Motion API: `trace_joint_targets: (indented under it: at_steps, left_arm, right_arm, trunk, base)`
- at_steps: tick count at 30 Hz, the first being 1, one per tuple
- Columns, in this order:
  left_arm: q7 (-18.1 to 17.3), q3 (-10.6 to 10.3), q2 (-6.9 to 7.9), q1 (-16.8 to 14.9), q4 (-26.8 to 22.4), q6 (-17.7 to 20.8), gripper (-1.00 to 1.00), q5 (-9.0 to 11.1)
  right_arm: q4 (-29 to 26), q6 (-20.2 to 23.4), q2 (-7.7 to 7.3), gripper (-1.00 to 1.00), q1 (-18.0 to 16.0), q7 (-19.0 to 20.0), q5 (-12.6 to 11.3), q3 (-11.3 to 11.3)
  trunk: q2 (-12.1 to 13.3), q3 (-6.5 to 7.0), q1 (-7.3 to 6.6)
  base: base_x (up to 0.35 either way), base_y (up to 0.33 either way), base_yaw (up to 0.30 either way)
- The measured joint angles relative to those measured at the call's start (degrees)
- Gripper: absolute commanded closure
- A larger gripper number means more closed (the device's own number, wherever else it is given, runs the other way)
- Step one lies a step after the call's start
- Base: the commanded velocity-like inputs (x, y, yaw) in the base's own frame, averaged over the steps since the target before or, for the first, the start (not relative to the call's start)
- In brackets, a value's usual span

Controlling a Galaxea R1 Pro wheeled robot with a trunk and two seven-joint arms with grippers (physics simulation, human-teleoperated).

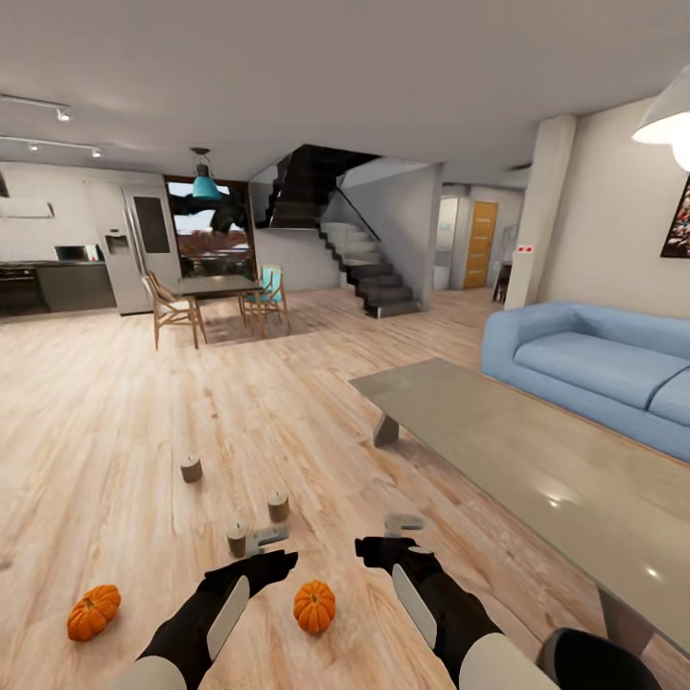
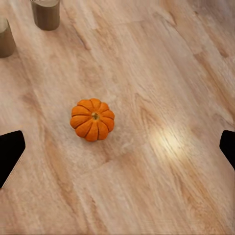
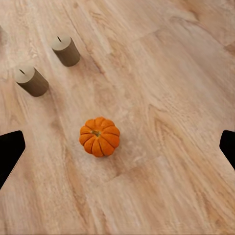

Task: Place each of the two pumpkins and all three candles from the living room inside a cabinet in the living room (use any cabinet), then make sure every cabinet is closed, and position the cauldron so it is next to a table in the living room.

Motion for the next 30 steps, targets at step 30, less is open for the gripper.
trace_joint_targets:
  at_steps: [30]
  left_arm:
    - [0.03, 0.11, 0.11, -0.02, 0.04, -0.01, -1.0, 0.16]
  right_arm:
    - [-0.11, -0.08, -0.01, -1.0, 0.0, 0.08, 0.05, 0.08]
  trunk:
    - [0.0, 0.0, -0.02]
  base:
    - [0.175, 0.188, 0.224]
